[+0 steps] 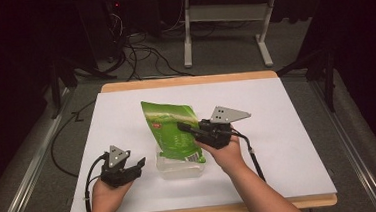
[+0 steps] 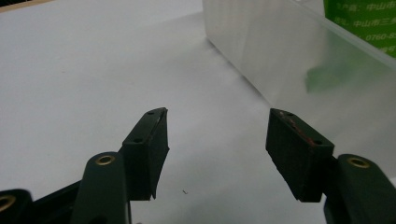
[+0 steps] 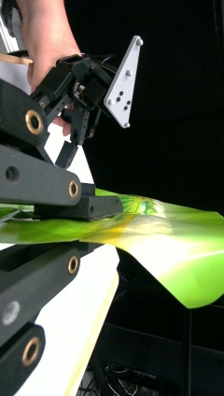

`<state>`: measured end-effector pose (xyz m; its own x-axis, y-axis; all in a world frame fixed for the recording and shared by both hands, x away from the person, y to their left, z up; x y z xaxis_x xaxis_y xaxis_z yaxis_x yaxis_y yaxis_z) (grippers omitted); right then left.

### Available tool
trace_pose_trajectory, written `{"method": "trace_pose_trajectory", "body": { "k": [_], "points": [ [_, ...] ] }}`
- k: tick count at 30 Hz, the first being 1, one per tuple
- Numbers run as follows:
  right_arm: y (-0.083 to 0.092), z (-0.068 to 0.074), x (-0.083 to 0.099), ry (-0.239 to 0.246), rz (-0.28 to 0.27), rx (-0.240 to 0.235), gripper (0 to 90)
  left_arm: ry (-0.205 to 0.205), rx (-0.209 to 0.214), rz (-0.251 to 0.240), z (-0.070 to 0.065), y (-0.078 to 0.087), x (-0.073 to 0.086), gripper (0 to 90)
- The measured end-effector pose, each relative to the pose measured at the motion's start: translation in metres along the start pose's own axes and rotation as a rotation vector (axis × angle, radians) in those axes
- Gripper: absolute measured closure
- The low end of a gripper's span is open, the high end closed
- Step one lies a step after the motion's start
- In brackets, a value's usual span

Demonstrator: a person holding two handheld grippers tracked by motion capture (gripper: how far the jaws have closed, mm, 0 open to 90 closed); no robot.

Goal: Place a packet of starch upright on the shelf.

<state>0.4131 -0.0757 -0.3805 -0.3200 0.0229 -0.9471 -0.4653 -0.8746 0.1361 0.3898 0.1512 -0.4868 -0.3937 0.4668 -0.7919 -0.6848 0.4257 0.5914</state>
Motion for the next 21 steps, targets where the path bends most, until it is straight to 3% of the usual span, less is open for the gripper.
{"method": "trace_pose_trajectory", "body": {
  "k": [7, 10, 14, 17, 21],
  "points": [
    [0.001, 0.0, 0.004, -0.008, 0.004, -0.009, 88.6, -0.002, 0.001, 0.003, 0.0, 0.0, 0.0, 39.5],
    [0.0, 0.008, -0.001, 0.03, 0.003, -0.061, 88.9, -0.002, -0.002, 0.001, 0.0, 0.0, 0.0, 39.5],
    [0.0, 0.01, -0.004, 0.025, -0.006, -0.08, 88.9, 0.0, -0.002, 0.008, 0.001, -0.001, 0.001, 39.5],
    [0.001, 0.008, -0.008, -0.008, -0.035, -0.114, 88.9, 0.0, -0.002, 0.008, 0.001, -0.001, 0.001, 39.5],
    [-0.004, 0.007, -0.004, -0.003, -0.019, -0.125, 89.0, -0.001, -0.002, 0.011, 0.001, -0.001, 0.001, 39.5]
  ]
}}
Point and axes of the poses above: each handheld gripper's, and its own axes: y roughly backward along the jaws, x roughly out of its underside, z roughly to its left, the point moved 7 cm from there along -y, roughly forward along the jaws, and after that the axes turned 10 degrees about -y, right-handed, at the moved point
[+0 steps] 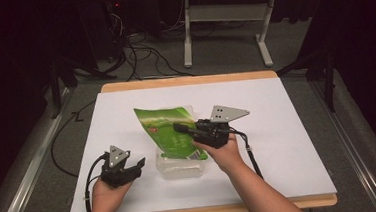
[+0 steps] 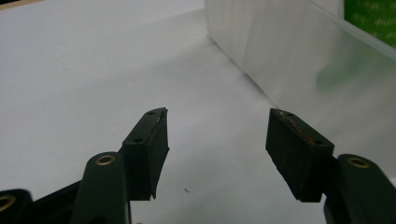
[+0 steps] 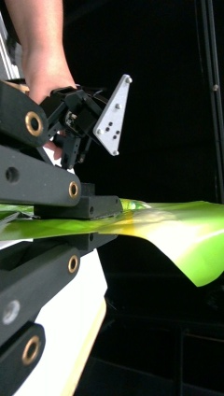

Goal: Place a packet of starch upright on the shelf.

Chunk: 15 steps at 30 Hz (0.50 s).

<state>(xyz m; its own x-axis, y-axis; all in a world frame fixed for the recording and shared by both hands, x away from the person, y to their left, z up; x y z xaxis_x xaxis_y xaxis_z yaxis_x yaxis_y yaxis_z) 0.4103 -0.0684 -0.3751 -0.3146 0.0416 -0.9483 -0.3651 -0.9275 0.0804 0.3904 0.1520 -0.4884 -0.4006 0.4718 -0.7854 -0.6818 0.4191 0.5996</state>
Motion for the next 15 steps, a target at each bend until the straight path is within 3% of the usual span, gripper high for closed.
{"method": "trace_pose_trajectory", "body": {
  "k": [4, 9, 12, 15],
  "points": [
    [-0.006, 0.0, 0.007, -0.003, 0.018, -0.01, 88.9, 0.003, -0.004, -0.005, 0.0, 0.001, 0.0, 39.5],
    [-0.004, -0.016, 0.026, -0.018, 0.05, 0.038, 88.8, 0.003, 0.0, -0.004, 0.0, 0.001, 0.0, 39.5],
    [0.003, -0.021, 0.032, -0.065, 0.018, 0.048, 88.5, 0.005, -0.001, -0.006, 0.0, 0.001, 0.0, 39.6],
    [0.005, -0.02, 0.033, -0.055, 0.027, 0.06, 85.5, 0.004, 0.0, -0.006, -0.001, 0.001, 0.0, 39.5]
  ]
}}
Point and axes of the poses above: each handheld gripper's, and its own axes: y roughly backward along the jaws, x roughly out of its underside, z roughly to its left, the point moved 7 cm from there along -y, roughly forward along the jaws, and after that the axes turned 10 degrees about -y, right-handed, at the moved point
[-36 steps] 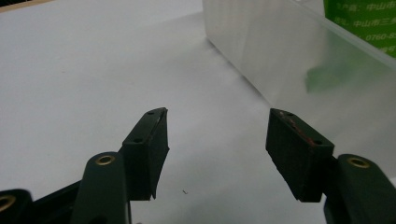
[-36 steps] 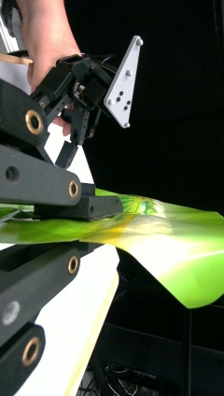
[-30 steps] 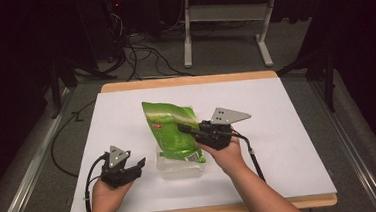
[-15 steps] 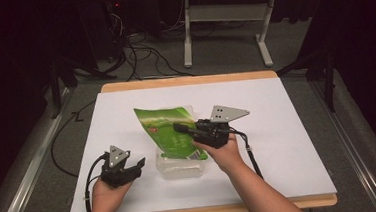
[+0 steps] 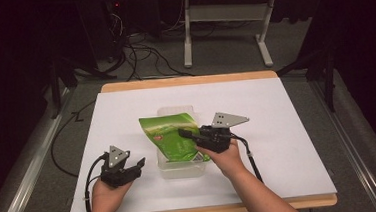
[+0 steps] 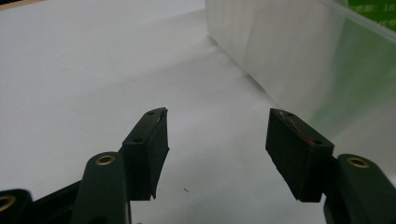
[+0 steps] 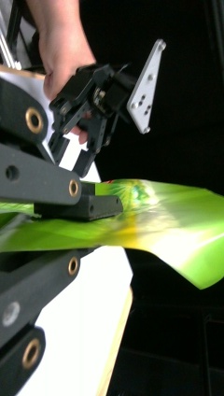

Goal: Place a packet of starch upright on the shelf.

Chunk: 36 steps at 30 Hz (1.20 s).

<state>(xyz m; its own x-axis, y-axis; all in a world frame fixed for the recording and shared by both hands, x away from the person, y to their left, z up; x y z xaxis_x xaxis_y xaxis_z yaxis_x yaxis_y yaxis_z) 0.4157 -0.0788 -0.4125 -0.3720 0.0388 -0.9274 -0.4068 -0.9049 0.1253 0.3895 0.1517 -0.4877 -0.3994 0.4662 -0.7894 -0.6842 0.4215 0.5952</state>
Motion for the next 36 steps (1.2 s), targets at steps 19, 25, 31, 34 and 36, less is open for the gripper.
{"method": "trace_pose_trajectory", "body": {
  "k": [19, 25, 31, 34, 36],
  "points": [
    [0.023, -0.003, 0.024, -0.02, 0.067, 0.105, 80.2, -0.005, 0.006, 0.003, -0.001, -0.001, 0.0, 39.6],
    [0.024, 0.002, 0.025, 0.019, 0.105, 0.147, 84.1, -0.002, 0.005, 0.001, -0.001, 0.0, 0.0, 39.5],
    [0.025, 0.0, 0.03, -0.011, 0.107, 0.146, 84.6, -0.004, 0.005, 0.004, -0.001, -0.001, 0.0, 39.5],
    [0.025, -0.003, 0.033, -0.026, 0.108, 0.146, 84.8, -0.004, 0.006, 0.004, -0.002, -0.001, 0.0, 39.5],
    [0.026, -0.004, 0.036, -0.037, 0.114, 0.144, 84.8, -0.003, 0.007, 0.003, -0.002, -0.002, 0.0, 39.5]
  ]
}}
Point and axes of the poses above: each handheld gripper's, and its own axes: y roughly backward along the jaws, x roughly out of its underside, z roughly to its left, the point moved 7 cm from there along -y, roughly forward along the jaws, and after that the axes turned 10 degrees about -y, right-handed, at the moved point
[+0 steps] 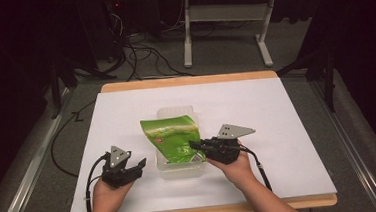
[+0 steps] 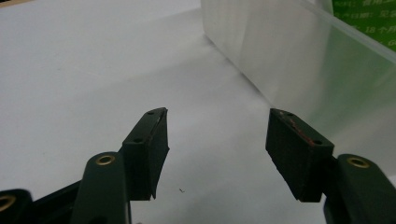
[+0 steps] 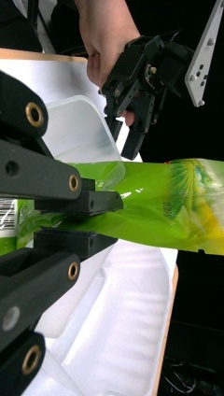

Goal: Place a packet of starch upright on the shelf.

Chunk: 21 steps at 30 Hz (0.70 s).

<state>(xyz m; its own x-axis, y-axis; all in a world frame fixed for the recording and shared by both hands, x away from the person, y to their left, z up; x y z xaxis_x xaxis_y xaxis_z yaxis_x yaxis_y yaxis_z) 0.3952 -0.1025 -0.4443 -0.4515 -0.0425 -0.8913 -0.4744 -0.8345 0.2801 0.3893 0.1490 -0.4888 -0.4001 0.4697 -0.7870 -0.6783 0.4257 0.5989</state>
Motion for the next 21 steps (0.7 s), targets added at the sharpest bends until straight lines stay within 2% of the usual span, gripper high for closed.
{"method": "trace_pose_trajectory", "body": {
  "k": [12, 21],
  "points": [
    [0.0, -0.003, 0.01, -0.035, 0.02, 0.004, 85.2, -0.007, 0.002, 0.005, -0.002, 0.0, 0.0, 39.5],
    [0.0, -0.005, 0.018, -0.042, 0.045, 0.01, 85.5, -0.007, 0.002, 0.004, -0.002, 0.0, 0.0, 39.5]
  ]
}}
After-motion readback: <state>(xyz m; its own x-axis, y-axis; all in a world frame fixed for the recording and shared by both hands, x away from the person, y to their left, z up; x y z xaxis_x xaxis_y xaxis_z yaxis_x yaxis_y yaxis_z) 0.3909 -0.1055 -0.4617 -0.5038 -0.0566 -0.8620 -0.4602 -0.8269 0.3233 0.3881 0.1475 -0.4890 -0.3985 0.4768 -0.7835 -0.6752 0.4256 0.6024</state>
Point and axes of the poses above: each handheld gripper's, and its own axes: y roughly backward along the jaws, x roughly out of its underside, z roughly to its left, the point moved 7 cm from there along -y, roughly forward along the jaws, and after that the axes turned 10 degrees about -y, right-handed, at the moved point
